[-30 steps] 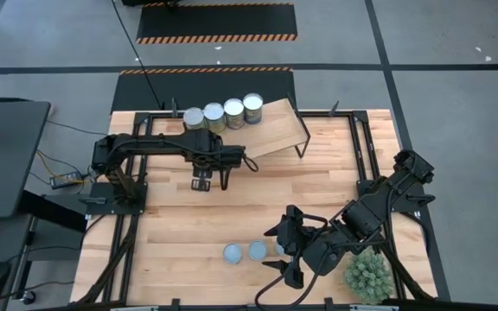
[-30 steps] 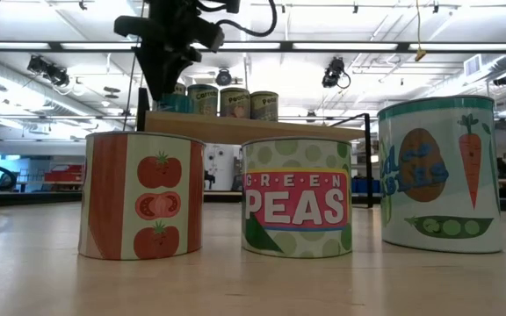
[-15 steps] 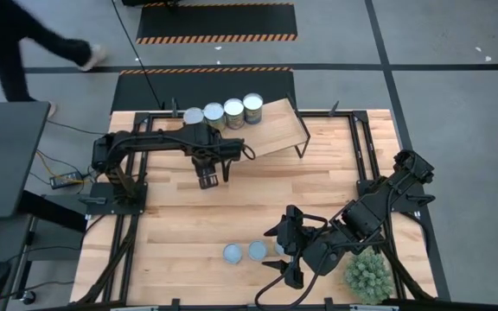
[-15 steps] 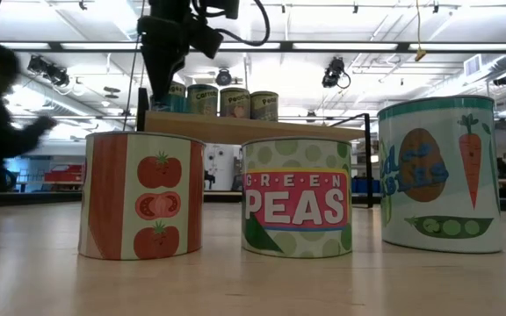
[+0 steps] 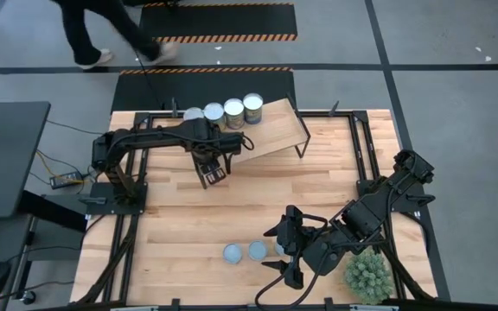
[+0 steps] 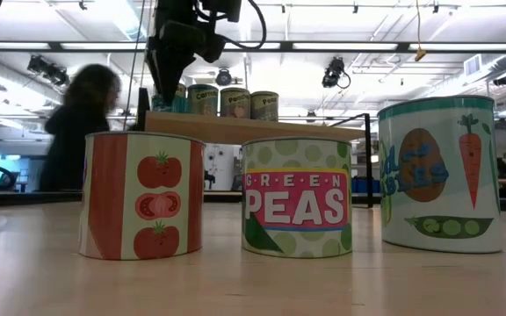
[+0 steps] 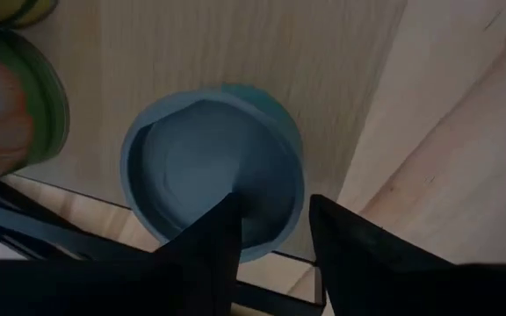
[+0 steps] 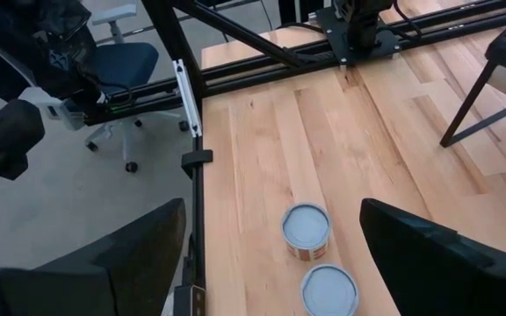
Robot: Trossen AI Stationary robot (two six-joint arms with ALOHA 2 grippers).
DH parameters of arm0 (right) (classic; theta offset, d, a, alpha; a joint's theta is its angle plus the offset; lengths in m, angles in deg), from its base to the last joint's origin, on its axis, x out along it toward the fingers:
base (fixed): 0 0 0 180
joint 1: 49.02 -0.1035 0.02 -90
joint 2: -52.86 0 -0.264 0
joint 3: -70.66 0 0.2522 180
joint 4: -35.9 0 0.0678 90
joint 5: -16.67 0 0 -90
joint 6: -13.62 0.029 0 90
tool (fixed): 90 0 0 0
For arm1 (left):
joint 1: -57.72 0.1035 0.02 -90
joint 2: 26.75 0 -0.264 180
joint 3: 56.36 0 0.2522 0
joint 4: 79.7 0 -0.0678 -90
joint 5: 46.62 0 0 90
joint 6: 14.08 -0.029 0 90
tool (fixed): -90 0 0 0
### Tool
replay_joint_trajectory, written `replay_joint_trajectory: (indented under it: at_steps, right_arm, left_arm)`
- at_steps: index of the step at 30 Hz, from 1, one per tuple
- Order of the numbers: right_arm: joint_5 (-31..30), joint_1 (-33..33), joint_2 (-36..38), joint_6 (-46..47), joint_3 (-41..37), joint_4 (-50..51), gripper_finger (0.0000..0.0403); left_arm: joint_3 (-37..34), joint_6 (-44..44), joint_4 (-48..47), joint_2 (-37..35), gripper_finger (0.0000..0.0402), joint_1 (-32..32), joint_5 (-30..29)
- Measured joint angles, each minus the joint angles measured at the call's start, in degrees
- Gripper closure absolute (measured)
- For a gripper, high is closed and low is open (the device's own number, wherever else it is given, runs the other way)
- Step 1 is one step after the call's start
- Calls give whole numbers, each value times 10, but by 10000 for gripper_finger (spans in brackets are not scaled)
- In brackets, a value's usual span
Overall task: Pick and place cans onto a shelf
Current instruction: Put the canned tuna on the shelf
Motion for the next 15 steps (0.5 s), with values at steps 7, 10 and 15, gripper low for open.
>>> replay_joint_trajectory:
  at_steps: [7, 10, 15]
  right_arm:
    - [0, 0, 0, -2, 0, 0, 55]
    - [0, 0, 0, -2, 0, 0, 55]
    - [0, 0, 0, -2, 0, 0, 55]
  left_arm:
    - [0, -33, 3, 1, 261, -1, -15]
    - [-1, -37, 4, 1, 275, -2, -21]
    - [-1, -47, 7, 1, 324, -4, -23]
